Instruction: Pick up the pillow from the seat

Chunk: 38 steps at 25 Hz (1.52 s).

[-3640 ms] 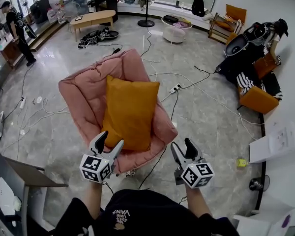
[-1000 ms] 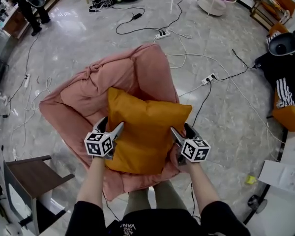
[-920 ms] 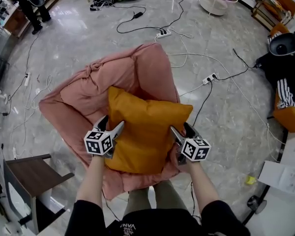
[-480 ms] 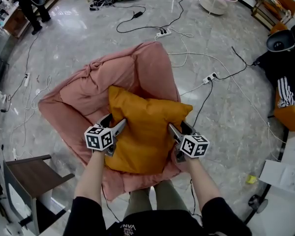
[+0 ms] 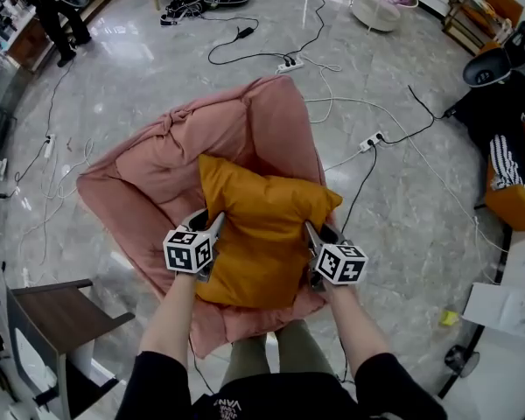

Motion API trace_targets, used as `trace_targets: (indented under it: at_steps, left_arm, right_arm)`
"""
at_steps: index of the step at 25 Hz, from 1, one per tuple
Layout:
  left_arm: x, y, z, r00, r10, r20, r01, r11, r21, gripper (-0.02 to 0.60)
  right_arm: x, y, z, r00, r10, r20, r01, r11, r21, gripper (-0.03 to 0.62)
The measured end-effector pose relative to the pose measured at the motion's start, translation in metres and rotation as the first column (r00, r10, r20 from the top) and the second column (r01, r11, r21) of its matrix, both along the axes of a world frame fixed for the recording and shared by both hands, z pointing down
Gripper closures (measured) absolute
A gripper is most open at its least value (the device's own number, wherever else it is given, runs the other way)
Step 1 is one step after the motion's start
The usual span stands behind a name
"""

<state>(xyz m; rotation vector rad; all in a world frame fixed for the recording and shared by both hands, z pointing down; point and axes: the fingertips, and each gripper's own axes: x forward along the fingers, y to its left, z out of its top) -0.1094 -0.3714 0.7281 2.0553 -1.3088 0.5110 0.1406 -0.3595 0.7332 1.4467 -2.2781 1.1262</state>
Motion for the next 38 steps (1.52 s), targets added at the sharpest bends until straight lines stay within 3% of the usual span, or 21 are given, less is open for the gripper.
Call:
trace_targets:
  at_steps: [6, 12, 21, 38]
  left_arm:
    - [0.001, 0.02, -0.004, 1.0, 0.016, -0.013, -0.016, 1.0, 0.005, 0.515]
    - [0.001, 0.041, -0.018, 0.999, 0.022, -0.049, -0.02, 0.999, 0.03, 0.537]
    - [0.008, 0.076, -0.041, 0.996, 0.02, -0.082, -0.013, 0.997, 0.08, 0.551]
    - [0.01, 0.137, -0.074, 0.996, 0.033, -0.084, -0.027, 0.997, 0.066, 0.558]
  right_arm:
    - [0.0, 0.026, -0.002, 0.998, 0.051, -0.048, -0.051, 0.999, -0.003, 0.523]
    - [0.0, 0.054, -0.018, 0.996, 0.071, -0.061, -0.071, 0.997, 0.004, 0.531]
    - [0.006, 0.096, -0.04, 0.992, 0.081, -0.099, -0.081, 0.997, 0.007, 0.537]
    - [0.008, 0.164, -0.073, 0.985, 0.02, -0.17, -0.02, 1.0, 0.002, 0.542]
